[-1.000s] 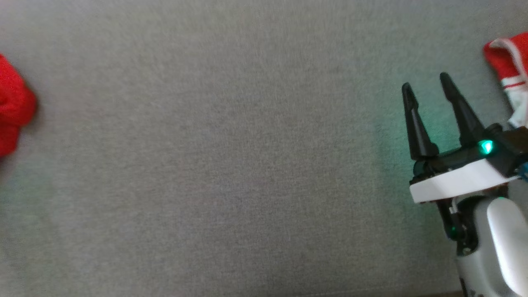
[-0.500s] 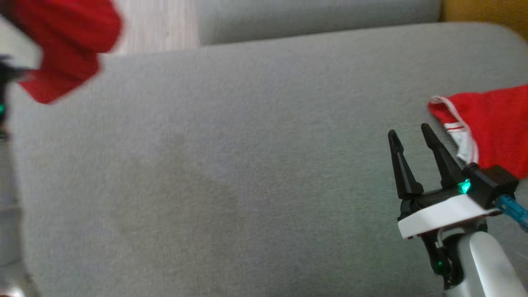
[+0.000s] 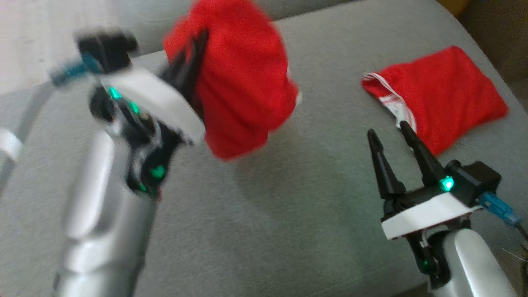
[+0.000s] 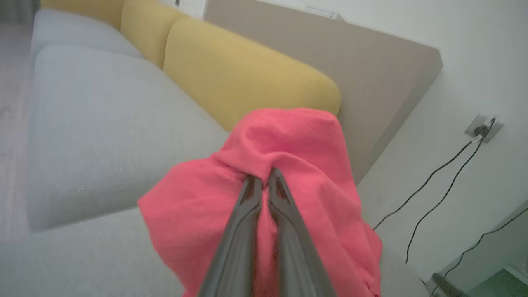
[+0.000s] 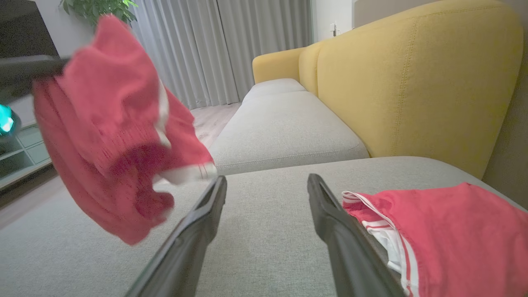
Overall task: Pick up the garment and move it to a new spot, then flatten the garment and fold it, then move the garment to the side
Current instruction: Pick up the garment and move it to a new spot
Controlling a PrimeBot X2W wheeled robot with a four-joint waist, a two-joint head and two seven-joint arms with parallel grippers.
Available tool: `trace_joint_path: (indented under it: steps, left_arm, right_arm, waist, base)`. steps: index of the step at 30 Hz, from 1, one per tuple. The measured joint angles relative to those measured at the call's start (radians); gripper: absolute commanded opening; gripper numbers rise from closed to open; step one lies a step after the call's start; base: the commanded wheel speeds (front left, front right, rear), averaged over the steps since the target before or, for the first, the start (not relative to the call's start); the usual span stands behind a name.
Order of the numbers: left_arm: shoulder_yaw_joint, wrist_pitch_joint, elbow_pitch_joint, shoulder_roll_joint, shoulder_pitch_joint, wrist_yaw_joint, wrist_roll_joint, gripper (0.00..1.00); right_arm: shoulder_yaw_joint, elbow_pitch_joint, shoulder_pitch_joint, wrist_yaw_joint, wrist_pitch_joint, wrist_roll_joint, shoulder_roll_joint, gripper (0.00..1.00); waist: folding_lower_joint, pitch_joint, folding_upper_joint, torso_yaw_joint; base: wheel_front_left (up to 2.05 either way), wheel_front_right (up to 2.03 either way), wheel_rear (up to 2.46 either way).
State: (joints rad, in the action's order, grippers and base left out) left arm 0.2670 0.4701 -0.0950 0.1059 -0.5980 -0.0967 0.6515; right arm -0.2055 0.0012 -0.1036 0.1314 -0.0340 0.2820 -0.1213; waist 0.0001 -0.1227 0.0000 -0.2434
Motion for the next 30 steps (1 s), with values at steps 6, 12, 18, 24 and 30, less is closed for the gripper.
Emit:
trace_joint_path:
  steps: [6, 12, 18, 24, 30]
  left_arm:
    - [0.024, -0.16, -0.184, -0.02, 0.123, 0.0, -0.038, 0.0]
    - [0.047, -0.33, -0.404, -0.026, 0.173, 0.004, -0.098, 1.0]
    - [0.014, -0.554, -0.407, -0.01, 0.205, -0.009, -0.106, 1.0]
    - [-0.073, -0.701, -0.263, 0.087, 0.383, 0.027, -0.138, 1.0]
    - [-0.142, -0.719, -0.116, 0.126, 0.594, 0.091, -0.175, 1.0]
  right_arm:
    - [-0.026, 0.004, -0.035, 0.0, -0.002, 0.009, 0.002, 1.0]
    - [-0.025, 0.018, -0.036, 0.0, -0.01, 0.01, 0.002, 1.0]
    - [-0.001, 0.025, -0.024, 0.0, -0.008, 0.01, -0.008, 1.0]
    - [0.054, 0.025, 0.031, 0.0, 0.012, 0.01, -0.011, 1.0]
    - [0.1, 0.037, 0.094, 0.0, 0.022, 0.01, -0.009, 1.0]
  waist:
    - [0.0, -0.023, 0.0, -0.071]
    - [0.0, -0.026, 0.0, -0.1]
    - [0.0, 0.006, 0.0, -0.058]
    - [-0.0001, 0.05, 0.0, 0.014]
    - [-0.0002, 0.085, 0.0, 0.097]
  base:
    - [0.0, 0.0, 0.0]
    - [0.0, 0.0, 0.0]
    - [0.0, 0.0, 0.0]
    - [0.0, 0.0, 0.0]
    - [0.0, 0.0, 0.0]
